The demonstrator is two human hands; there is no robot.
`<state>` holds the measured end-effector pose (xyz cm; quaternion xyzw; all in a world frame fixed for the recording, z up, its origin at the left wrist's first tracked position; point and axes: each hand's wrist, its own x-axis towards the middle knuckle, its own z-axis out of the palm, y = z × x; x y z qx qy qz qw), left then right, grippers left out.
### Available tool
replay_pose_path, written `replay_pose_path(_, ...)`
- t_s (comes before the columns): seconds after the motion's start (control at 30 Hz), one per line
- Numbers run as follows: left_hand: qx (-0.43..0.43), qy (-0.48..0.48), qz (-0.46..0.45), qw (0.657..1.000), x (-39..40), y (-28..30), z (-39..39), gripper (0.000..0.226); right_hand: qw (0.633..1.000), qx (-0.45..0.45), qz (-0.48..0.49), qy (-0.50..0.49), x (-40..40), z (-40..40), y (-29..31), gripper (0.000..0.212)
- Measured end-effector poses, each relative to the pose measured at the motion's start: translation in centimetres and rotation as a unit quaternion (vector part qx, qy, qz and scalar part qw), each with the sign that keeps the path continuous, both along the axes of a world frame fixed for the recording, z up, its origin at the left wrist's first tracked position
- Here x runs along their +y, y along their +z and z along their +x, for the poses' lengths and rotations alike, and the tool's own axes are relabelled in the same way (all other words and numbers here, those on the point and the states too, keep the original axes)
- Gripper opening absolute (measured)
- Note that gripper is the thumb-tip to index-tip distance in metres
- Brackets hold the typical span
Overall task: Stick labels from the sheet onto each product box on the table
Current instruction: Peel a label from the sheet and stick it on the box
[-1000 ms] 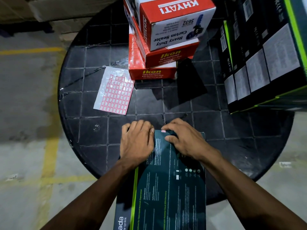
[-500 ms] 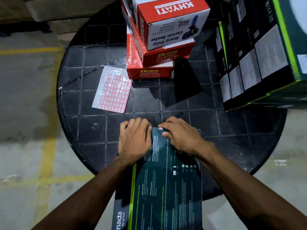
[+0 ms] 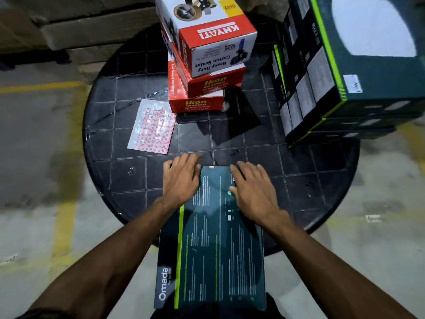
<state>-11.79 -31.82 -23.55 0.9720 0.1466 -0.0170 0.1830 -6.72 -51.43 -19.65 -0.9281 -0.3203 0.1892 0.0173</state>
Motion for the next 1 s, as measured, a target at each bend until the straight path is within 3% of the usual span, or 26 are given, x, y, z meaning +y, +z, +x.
replay_pose_path(0.1, 0.001, -0.084, -0.012, 0.996, -0.1, 0.8, -0.3, 0.042, 0.999, 0.029, -0.022, 0.011, -0.4, -1.2, 0.0, 0.060)
replay_pose_path(0.23, 0.026, -0.176, 0.075, 0.981, -0.2, 1.1, -1.2, 0.041, 0.997, 0.054, -0.049, 0.012, 0.0, -1.6, 0.8, 0.065)
replay_pose_path(0.37, 0.027, -0.178, 0.142, 0.973, -0.7, 0.8, -1.7, 0.043, 0.996, 0.059, -0.062, 0.014, 0.1, -1.5, 1.1, 0.062)
replay_pose_path(0.7, 0.054, -0.204, 0.109, 0.971, -1.2, 2.6, 0.3, 0.044, 0.995, 0.056, -0.083, 0.024, 0.4, -1.2, 1.0, 0.061)
replay_pose_path(0.8, 0.042, -0.207, 0.045, 0.976, -1.0, 2.9, 0.4, 0.039, 0.995, 0.052, -0.084, 0.030, 0.3, -1.2, 0.9, 0.060)
replay_pose_path(0.9, 0.072, -0.108, -0.111, 0.985, -0.2, 2.6, 0.9, 0.030, 0.995, 0.051, -0.076, 0.028, 0.0, -1.3, 0.7, 0.059)
replay_pose_path(1.0, 0.100, -0.041, -0.196, 0.975, 0.4, 2.2, 1.8, 0.020, 0.996, 0.050, -0.065, 0.025, -0.1, -1.4, 0.5, 0.059)
